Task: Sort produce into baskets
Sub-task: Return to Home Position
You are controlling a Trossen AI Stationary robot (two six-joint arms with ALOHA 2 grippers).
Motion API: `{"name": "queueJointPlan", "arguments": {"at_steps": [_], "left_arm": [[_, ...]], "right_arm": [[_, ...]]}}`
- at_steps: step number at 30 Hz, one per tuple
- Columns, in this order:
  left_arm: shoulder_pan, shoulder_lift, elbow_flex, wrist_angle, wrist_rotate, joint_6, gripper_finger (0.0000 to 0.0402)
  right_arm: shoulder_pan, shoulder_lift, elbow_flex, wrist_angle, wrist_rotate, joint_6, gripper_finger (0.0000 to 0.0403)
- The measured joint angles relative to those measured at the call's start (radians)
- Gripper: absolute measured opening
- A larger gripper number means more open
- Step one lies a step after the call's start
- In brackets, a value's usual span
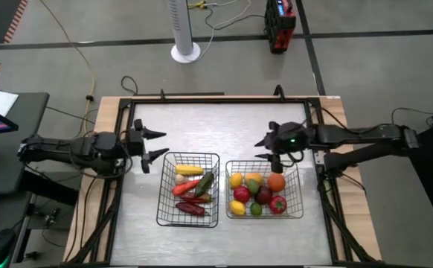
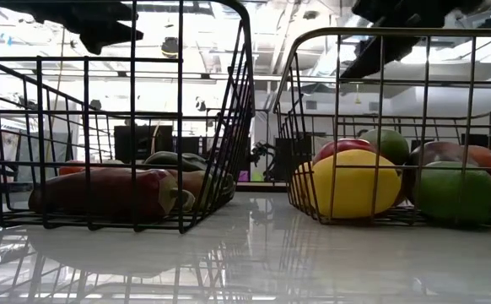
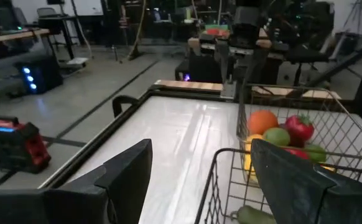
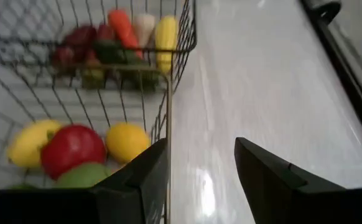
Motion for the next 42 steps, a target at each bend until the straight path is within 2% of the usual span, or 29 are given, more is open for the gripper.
{"name": "queueJointPlan", "arguments": {"at_steps": [3,8,11,17,24,28,36,42], "left_arm": [[0.000,-0.052,-0.008,-0.041,-0.024,0.003,0.0263],[0.000,-0.138,-0.097,-0.023,-0.095,0.031,0.0263],[0.000,-0.192,-0.147,-0.013,-0.089,0.032,0.0263],[-0.002,-0.305,-0.181,-0.078,-0.004,-0.054,0.0263],[-0.003,-0.446,-0.216,-0.133,0.002,-0.068,0.0263],[-0.003,-0.511,-0.285,-0.113,0.016,-0.075,0.0263],[-0.003,-0.510,-0.377,-0.050,0.015,-0.083,0.0263],[-0.003,-0.510,-0.432,0.045,0.046,-0.079,0.0263]], "right_arm": [[-0.010,-0.079,-0.108,0.129,0.000,0.051,0.0208],[-0.014,-0.154,-0.298,0.432,0.000,0.097,0.0207],[-0.013,-0.184,-0.369,0.564,0.013,0.098,0.0207],[-0.011,-0.272,-0.446,0.662,0.031,0.123,0.0207],[-0.010,-0.392,-0.590,0.856,0.031,0.136,0.0207],[-0.010,-0.443,-0.664,0.974,0.030,0.157,0.0207],[0.008,-0.493,-0.745,1.005,0.029,0.176,0.0207],[0.059,-0.513,-0.821,1.144,0.031,0.171,0.0207]]}}
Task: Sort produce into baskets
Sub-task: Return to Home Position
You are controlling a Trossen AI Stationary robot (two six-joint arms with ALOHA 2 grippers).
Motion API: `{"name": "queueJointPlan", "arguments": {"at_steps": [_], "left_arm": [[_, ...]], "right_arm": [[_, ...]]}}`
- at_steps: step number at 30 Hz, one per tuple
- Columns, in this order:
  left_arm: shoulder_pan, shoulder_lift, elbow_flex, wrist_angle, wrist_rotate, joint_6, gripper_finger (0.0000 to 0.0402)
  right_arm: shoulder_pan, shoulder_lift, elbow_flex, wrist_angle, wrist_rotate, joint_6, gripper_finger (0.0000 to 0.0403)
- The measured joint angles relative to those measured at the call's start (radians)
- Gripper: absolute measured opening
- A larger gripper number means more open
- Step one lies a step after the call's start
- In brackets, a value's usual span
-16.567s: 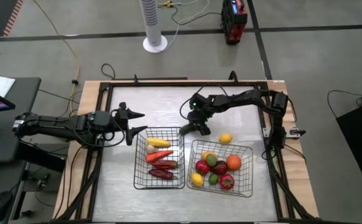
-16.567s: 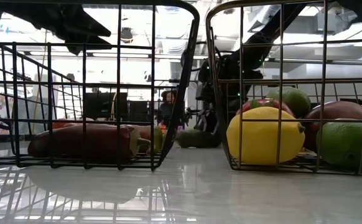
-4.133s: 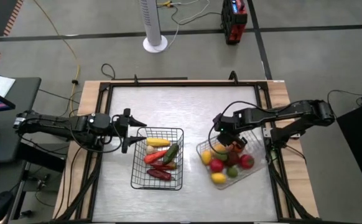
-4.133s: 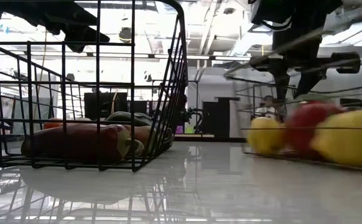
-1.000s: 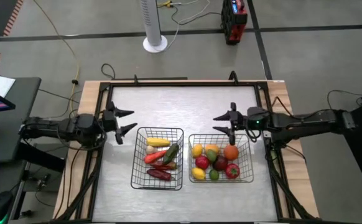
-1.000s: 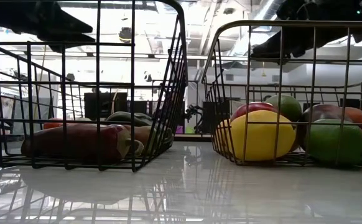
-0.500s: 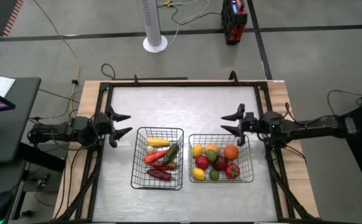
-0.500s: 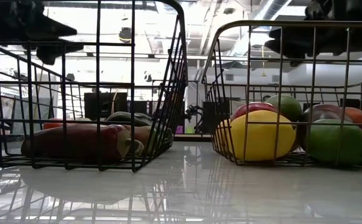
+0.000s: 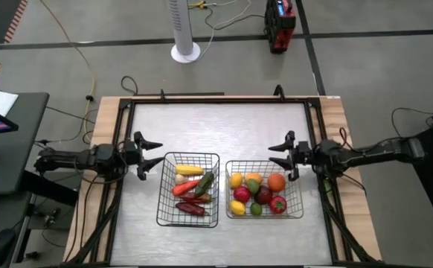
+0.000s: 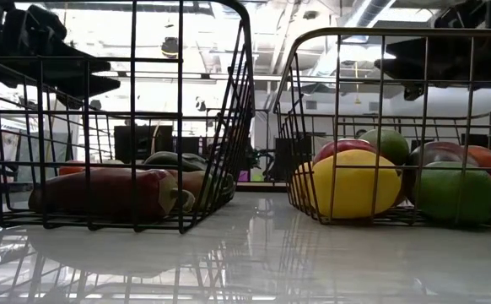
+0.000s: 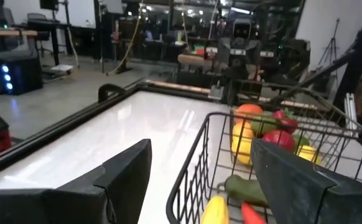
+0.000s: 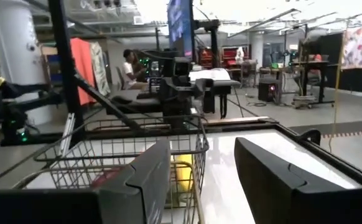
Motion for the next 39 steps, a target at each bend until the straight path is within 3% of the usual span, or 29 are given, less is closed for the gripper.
{"name": "queueJointPlan", "arguments": {"at_steps": [8,17,26,39], "left_arm": [[0.000,0.000,-0.044,0.134,-0.001,0.070,0.0263],[0.000,0.004,-0.044,0.145,-0.162,0.083,0.0263],[0.000,0.004,-0.044,0.147,-0.157,0.064,0.0263],[0.000,0.004,-0.045,0.147,-0.157,0.095,0.0263]], "right_arm": [[0.030,0.010,0.000,-0.049,0.000,-0.090,0.0207],[0.029,0.009,-0.001,-0.165,-0.001,0.020,0.0207],[0.029,0.007,-0.001,-0.324,-0.002,0.020,0.0207],[0.028,0.008,-0.002,-0.348,-0.002,0.020,0.0207]]}}
